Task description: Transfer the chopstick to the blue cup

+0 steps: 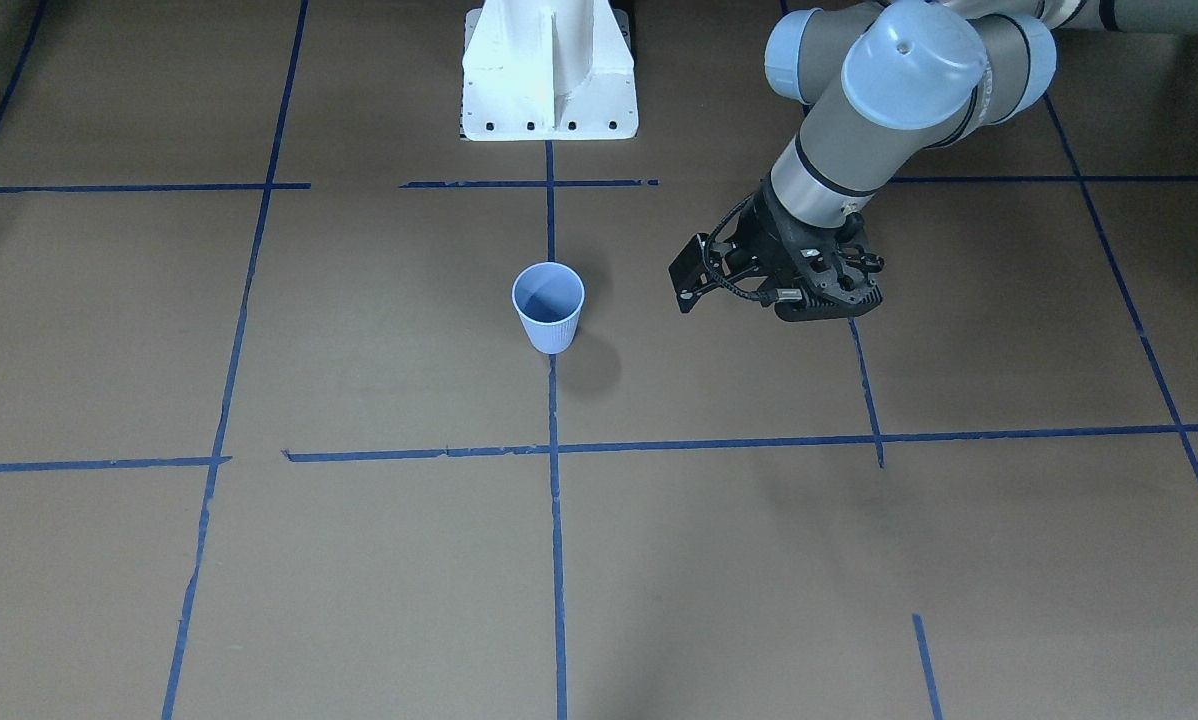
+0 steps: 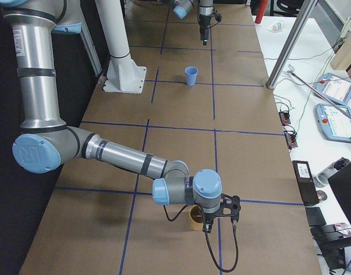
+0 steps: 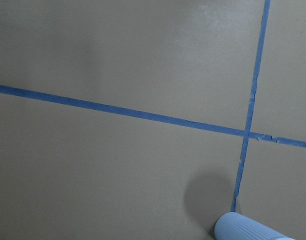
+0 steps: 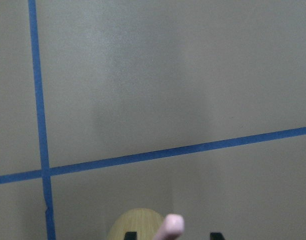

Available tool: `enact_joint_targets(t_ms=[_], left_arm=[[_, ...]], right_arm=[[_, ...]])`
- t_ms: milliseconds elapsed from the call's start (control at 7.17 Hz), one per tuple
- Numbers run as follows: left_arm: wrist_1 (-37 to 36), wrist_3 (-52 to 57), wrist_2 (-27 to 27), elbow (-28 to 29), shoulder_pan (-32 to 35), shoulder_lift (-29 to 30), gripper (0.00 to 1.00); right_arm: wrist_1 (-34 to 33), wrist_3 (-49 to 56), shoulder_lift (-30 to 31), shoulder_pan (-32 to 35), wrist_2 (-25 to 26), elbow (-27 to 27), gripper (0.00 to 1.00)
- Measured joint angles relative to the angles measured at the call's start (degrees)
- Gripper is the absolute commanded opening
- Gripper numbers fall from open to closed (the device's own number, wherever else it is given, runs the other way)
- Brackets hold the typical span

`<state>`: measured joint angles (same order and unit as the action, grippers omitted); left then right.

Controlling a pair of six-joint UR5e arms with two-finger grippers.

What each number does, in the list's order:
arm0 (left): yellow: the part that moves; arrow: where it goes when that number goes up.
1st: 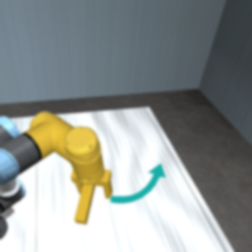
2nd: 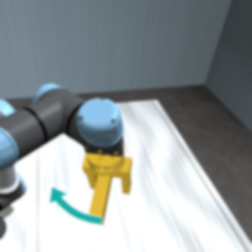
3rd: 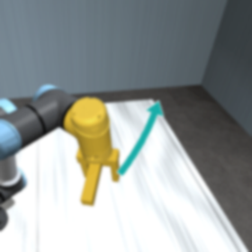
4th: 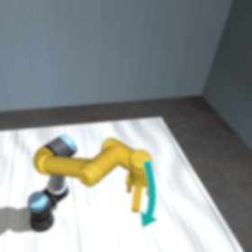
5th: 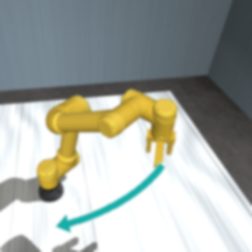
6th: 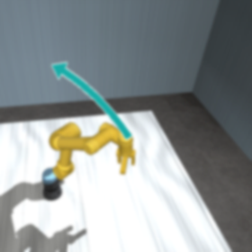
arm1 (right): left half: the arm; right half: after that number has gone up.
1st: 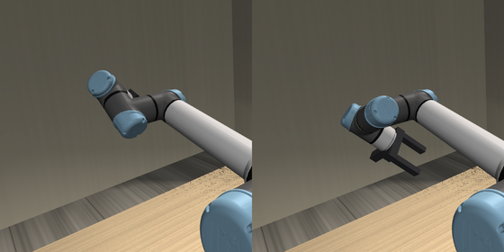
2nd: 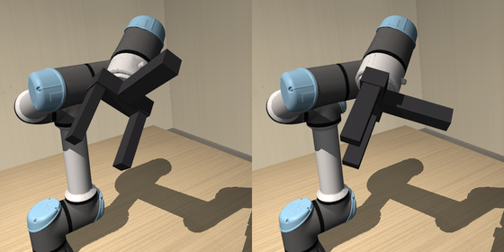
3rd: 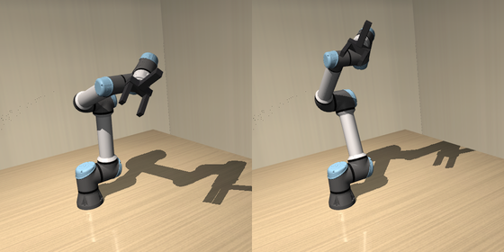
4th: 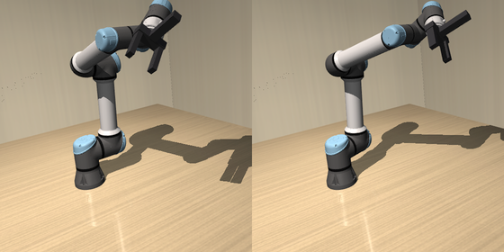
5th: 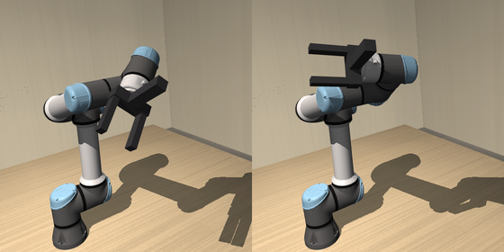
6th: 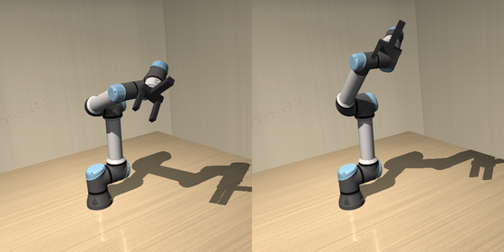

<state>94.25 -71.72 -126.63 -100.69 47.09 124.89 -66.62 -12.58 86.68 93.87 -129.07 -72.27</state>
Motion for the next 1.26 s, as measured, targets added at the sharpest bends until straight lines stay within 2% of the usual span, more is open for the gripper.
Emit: enact_joint_targets(t_ms=[140, 558, 1256], left_arm=[[0.0, 0.0, 0.0, 0.0, 0.0, 0.0, 1.00], [-0.1, -0.1, 0.1, -0.1, -0.1, 0.0, 1.00], [-0.1, -0.2, 0.1, -0.2, -0.2, 0.1, 1.00]], right_arm=[[0.0, 0.0, -0.2, 0.0, 0.1, -0.1, 0.20], [0.1, 0.0, -0.6, 0.0, 0.6, -0.9, 0.03], [-0.4, -0.5, 0.6, 2.1, 2.3, -7.0, 0.00]])
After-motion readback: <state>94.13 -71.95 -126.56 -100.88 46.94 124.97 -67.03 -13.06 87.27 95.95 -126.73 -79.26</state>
